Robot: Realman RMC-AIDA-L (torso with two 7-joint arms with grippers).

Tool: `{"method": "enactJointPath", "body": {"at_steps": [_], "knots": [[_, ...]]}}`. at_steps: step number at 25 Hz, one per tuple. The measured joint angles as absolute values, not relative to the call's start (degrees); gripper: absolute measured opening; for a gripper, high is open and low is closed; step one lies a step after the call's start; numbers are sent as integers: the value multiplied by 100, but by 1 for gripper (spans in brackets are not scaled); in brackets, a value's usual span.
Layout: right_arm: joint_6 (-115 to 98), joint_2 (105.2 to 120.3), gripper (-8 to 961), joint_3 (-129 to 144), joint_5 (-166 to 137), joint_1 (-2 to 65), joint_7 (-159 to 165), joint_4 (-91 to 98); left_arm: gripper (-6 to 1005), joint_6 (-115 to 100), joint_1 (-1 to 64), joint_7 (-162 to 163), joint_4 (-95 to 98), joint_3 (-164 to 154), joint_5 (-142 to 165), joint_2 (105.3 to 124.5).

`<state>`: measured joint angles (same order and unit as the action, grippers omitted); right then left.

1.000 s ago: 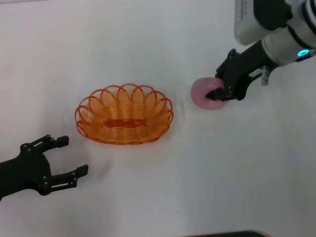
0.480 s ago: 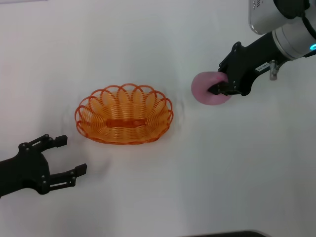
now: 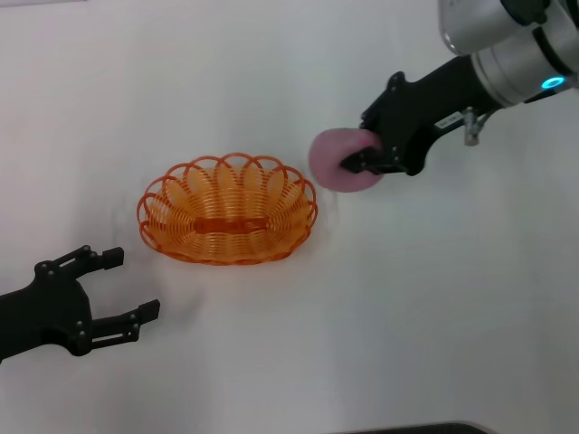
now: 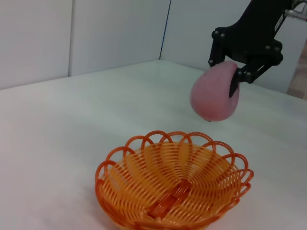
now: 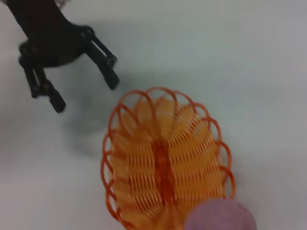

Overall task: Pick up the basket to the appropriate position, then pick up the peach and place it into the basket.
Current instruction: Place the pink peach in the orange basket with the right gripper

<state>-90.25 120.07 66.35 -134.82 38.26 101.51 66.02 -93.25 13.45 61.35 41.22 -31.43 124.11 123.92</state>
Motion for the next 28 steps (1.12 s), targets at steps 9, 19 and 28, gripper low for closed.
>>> {"method": "enactJointPath", "body": {"at_steps": [9, 19, 28], "knots": [[-8598, 12023, 239, 7417, -12958, 3850, 10134, 6485, 903, -9325, 1345, 6135, 4122, -3149, 12410, 12392], [-7933, 12033, 251, 8228, -12742, 3909, 10172, 6178, 903, -9325, 1344, 6135, 4122, -3143, 12410, 12392], [-7517, 12032, 262, 8453, -12659, 3932, 10133, 5966, 902, -9325, 1329, 6134, 4122, -3134, 12409, 12396]]}}
